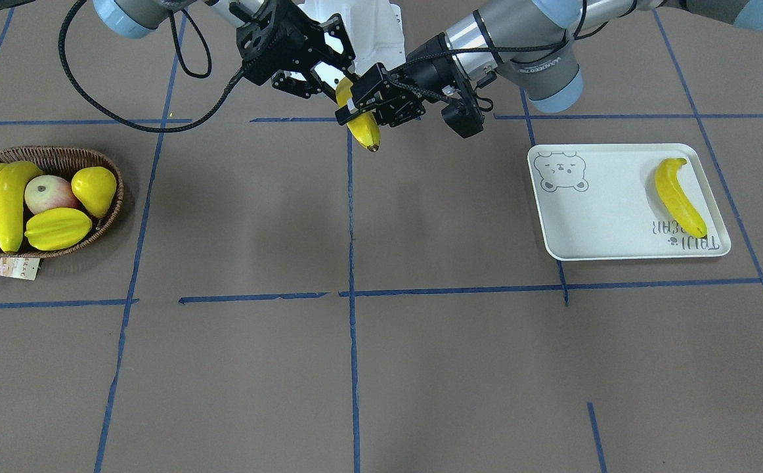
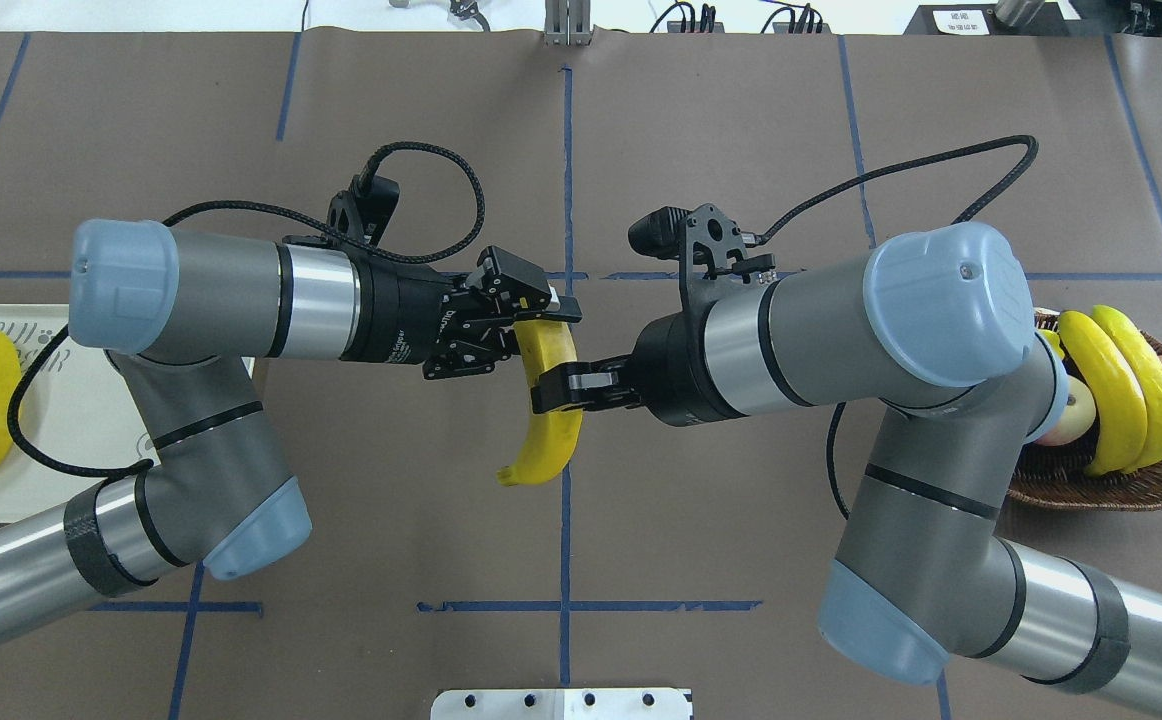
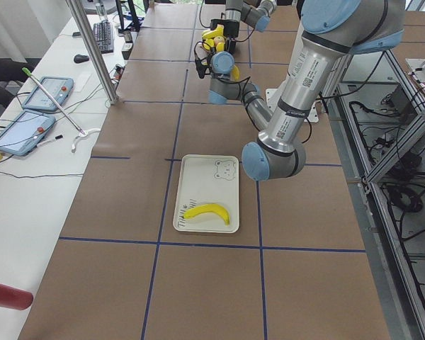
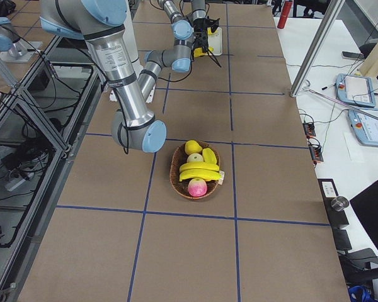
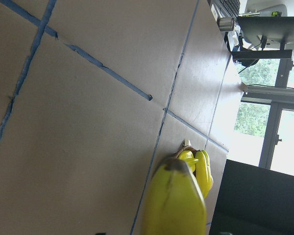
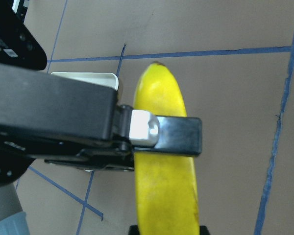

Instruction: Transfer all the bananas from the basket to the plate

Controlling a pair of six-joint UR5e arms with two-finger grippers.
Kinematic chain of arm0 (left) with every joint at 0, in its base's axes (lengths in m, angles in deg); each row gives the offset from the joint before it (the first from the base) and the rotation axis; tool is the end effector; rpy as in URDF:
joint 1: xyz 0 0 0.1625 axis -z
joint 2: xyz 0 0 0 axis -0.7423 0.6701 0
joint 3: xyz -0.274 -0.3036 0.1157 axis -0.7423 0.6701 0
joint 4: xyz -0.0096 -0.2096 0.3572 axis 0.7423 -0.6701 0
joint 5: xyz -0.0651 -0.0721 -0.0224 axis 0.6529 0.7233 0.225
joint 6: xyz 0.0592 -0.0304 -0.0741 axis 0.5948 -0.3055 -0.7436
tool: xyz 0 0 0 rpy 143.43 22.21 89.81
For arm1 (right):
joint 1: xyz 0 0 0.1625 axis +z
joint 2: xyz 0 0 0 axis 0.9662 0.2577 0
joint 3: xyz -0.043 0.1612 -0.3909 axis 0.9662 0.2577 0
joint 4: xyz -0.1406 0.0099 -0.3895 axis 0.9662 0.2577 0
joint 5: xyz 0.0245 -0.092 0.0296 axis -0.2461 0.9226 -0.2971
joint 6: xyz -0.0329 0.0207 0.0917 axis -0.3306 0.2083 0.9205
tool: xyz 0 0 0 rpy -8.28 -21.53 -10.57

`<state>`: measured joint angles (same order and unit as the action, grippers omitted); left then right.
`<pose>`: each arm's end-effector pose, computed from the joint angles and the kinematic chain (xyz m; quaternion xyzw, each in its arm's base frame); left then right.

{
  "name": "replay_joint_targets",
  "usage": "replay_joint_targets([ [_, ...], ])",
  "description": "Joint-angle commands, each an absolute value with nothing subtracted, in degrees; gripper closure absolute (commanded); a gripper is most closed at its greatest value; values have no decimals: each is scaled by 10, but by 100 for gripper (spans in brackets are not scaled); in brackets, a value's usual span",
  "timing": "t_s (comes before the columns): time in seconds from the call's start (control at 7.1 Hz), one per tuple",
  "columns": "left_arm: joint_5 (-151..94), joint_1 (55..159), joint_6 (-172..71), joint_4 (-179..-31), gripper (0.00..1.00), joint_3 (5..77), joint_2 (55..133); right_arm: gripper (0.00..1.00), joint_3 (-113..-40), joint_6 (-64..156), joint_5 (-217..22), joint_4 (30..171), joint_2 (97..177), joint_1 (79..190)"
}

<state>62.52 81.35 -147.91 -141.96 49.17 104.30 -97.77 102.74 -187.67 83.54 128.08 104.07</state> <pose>0.4366 -0.4026 0.1658 -0.0442 0.7730 -0.1526 0.6142 -0.4295 -0.3459 0.1332 0.1156 -0.6588 -0.0540 0.7414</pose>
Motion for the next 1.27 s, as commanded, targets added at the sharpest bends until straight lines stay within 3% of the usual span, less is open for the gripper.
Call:
replay_joint_targets([
  [0.0, 608, 813, -1475, -1420, 99, 494, 1039, 52, -979, 1027, -1878, 858, 1278, 1041],
  [0.14, 609, 813, -1475, -1421, 100, 495, 1038, 1, -980, 1027, -1877, 858, 1278, 1040],
  [0.56, 611, 816, -1474, -1404, 100, 497, 1035, 0, -993, 1033, -1879, 858, 1280, 1042],
  [0.85, 634, 843, -1459, -1259, 100, 512, 1035, 0, -1019, 1033, -1877, 860, 1288, 1056],
  [1.13, 664, 885, -1341, -1143, 100, 582, 957, 0, -1034, 1033, -1877, 860, 1311, 1070],
])
